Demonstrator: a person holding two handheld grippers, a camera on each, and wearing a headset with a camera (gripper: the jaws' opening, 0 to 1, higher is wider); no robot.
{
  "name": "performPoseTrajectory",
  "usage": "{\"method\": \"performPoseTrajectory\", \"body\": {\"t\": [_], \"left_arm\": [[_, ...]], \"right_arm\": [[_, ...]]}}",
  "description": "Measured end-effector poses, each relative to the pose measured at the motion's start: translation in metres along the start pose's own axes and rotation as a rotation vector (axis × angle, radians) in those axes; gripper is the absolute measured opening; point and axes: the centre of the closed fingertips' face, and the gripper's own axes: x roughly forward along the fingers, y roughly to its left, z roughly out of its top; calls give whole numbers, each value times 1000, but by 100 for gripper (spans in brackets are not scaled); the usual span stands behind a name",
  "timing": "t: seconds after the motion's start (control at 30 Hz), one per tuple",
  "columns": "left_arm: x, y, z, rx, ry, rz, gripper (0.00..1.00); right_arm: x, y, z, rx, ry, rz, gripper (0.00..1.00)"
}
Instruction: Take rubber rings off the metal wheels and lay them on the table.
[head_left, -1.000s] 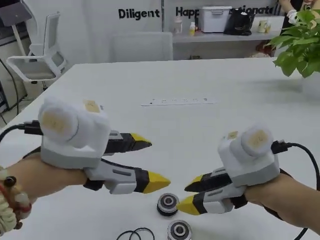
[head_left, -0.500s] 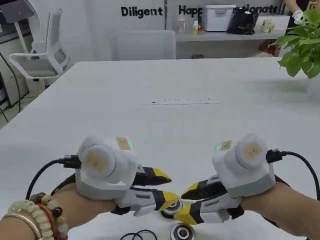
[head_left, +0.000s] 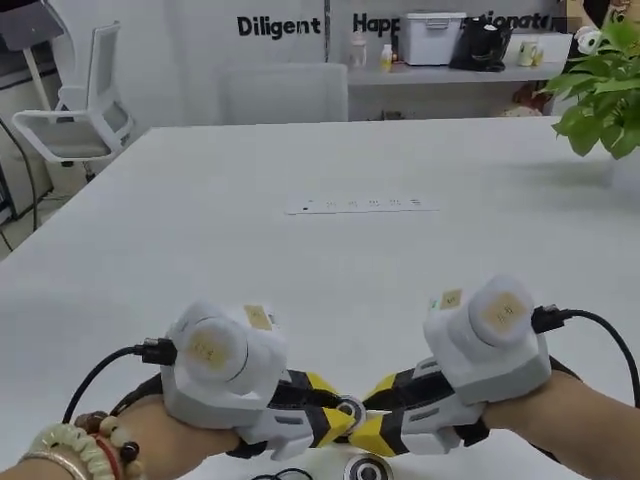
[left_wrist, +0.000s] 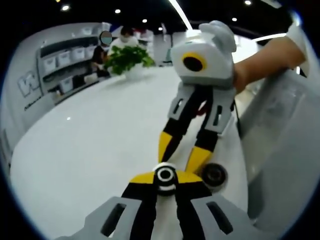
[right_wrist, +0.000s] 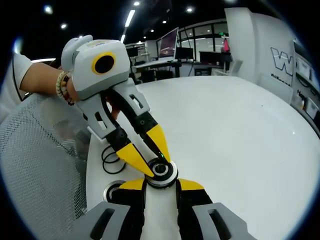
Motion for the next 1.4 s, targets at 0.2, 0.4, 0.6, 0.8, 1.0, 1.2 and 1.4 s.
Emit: {"method": "performPoseTrajectory", "body": {"t": [0.2,0.4,0.6,0.8,1.0,1.2,1.4], "left_arm": [[-1,-1,-1,-8,-9,0,14],[-2,-2,-1,-9,-11,1,14],[-3,-2,-1,-8,-13,0,14],[-4,-2,-1,-6,-17,-4,14],[-4,-2,-1,-11,-22,-5,14],[-4,-2,-1,-9,-22,-5,14],[-4,-2,-2,-9,-22,-5,14]], "right_arm": [[-1,2,-1,-38,14,5,19],[-4,1,-5,-59,33,7,12],[-6,-4,-8,-58,45,-17,0],[-5,3,-10,-14,51,17,11],[2,-1,-2,-30,29,-17,23],[4,2,0,-83,32,-10,21],[2,2,-1,-106,45,-8,19]]}}
